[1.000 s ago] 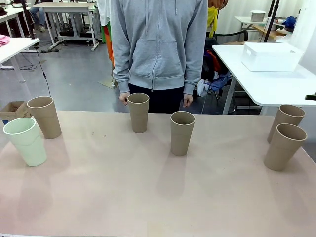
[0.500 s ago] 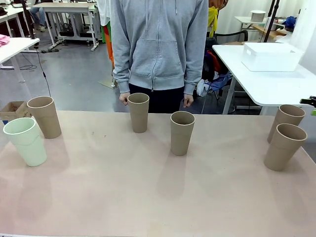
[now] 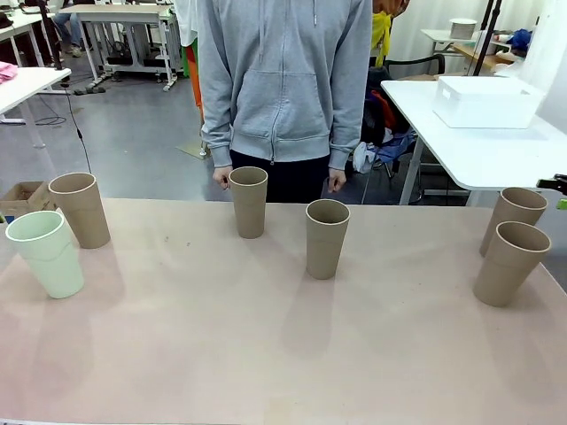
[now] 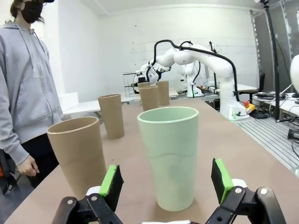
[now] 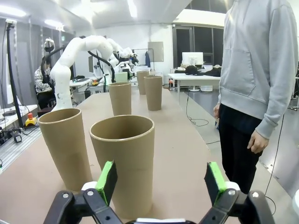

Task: Stack the cups and store them in the basket.
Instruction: Pick up two Reusable plastic cups , one in each hand.

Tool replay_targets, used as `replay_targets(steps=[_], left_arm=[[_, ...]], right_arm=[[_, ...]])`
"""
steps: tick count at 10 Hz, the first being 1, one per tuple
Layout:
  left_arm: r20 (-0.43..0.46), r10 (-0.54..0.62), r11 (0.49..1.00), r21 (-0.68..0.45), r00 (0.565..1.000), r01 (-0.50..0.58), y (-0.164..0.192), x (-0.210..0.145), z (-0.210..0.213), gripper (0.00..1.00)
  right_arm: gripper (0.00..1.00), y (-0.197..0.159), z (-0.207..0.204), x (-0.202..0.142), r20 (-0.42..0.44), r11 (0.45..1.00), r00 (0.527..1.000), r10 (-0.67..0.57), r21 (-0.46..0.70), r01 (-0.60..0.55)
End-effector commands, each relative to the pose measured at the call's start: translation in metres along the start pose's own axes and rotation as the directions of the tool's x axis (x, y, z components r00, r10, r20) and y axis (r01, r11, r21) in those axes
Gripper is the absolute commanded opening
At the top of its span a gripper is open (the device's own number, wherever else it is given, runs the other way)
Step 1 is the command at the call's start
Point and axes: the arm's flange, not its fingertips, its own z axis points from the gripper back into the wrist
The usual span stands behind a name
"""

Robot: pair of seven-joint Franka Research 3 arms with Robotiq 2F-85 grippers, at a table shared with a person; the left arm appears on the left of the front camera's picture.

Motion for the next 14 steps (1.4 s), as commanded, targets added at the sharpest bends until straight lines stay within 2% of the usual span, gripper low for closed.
replay_targets(steps=[1, 3, 7, 11, 14], left_arm=[[-0.014, -0.06, 0.997, 0.056, 0.998, 0.061, -0.013, -0.012, -0.015, 1.0], [-0.034, -0.065, 0.994, 0.082, 0.997, 0.068, -0.013, -0.018, -0.023, 1.0], [-0.069, -0.033, 0.99, 0.137, 0.997, 0.042, -0.013, -0.028, -0.036, 1.0], [-0.09, -0.03, 0.994, 0.106, 0.995, 0.04, -0.006, -0.031, -0.039, 1.0], [-0.141, -0.027, 0.996, 0.081, 0.99, 0.039, -0.006, -0.032, -0.044, 1.0]], right_arm=[[1.0, -0.004, -0.003, -0.013, -0.081, 0.999, 0.996, 0.044, 0.034, -0.041], [1.0, -0.008, -0.003, -0.026, -0.124, 0.998, 0.991, 0.046, 0.049, -0.04], [1.0, -0.009, -0.013, -0.055, -0.148, 0.995, 0.988, 0.034, 0.102, -0.019], [1.0, 0.002, -0.015, -0.068, -0.131, 0.99, 0.99, 0.044, 0.138, -0.026], [1.0, 0.002, -0.017, -0.07, -0.137, 0.99, 0.99, 0.036, 0.143, -0.016]])
